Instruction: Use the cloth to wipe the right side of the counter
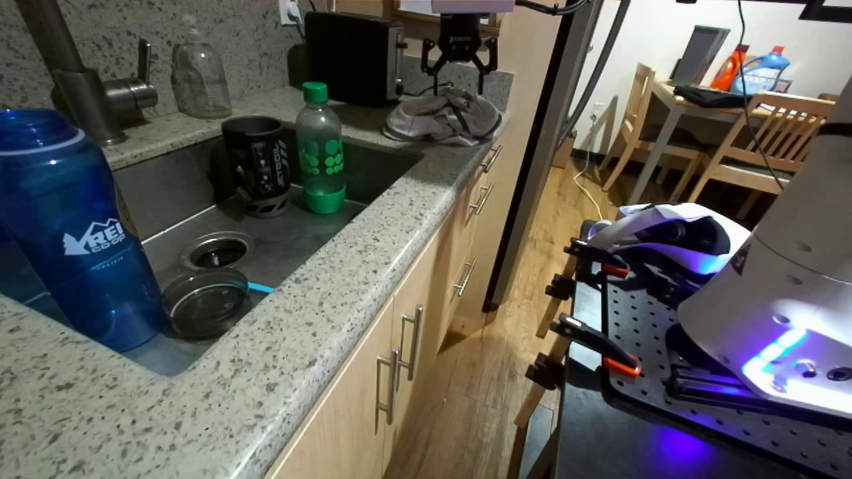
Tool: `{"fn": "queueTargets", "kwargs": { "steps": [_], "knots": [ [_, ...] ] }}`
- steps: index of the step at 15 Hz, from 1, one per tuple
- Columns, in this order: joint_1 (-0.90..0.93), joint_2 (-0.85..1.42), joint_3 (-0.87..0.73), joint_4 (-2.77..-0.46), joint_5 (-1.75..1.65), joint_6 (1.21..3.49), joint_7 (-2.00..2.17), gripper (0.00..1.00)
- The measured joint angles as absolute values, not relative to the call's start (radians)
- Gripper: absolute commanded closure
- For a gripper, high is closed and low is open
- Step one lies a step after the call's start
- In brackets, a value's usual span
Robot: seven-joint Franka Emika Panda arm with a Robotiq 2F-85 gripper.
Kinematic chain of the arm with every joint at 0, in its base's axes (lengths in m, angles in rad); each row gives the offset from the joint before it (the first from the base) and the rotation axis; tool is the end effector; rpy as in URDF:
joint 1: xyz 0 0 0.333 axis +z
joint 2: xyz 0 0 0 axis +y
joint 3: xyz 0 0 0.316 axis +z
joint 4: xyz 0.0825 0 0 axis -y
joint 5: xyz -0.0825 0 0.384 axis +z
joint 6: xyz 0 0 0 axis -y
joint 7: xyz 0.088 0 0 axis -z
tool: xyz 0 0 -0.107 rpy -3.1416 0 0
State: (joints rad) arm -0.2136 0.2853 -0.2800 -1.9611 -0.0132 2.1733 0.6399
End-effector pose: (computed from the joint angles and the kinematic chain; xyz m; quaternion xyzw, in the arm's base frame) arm 0.5305 -0.2789 0.3305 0.8467 -0.5293 -0.0278 0.0465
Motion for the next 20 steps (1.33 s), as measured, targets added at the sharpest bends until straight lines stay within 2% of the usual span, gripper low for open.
{"fn": "queueTargets", "kwargs": {
  "steps": [13, 14, 15, 20],
  "knots": [
    [-0.219, 0.395, -0.304, -1.929, 0.021, 2.246, 0.679, 0.0],
    [-0.218, 0.402, -0.304, -1.928, 0.022, 2.249, 0.679, 0.25],
    [-0.218, 0.407, -0.304, -1.928, 0.022, 2.25, 0.679, 0.26],
    [-0.209, 0.415, -0.303, -1.928, 0.022, 2.27, 0.679, 0.65]
  ]
}}
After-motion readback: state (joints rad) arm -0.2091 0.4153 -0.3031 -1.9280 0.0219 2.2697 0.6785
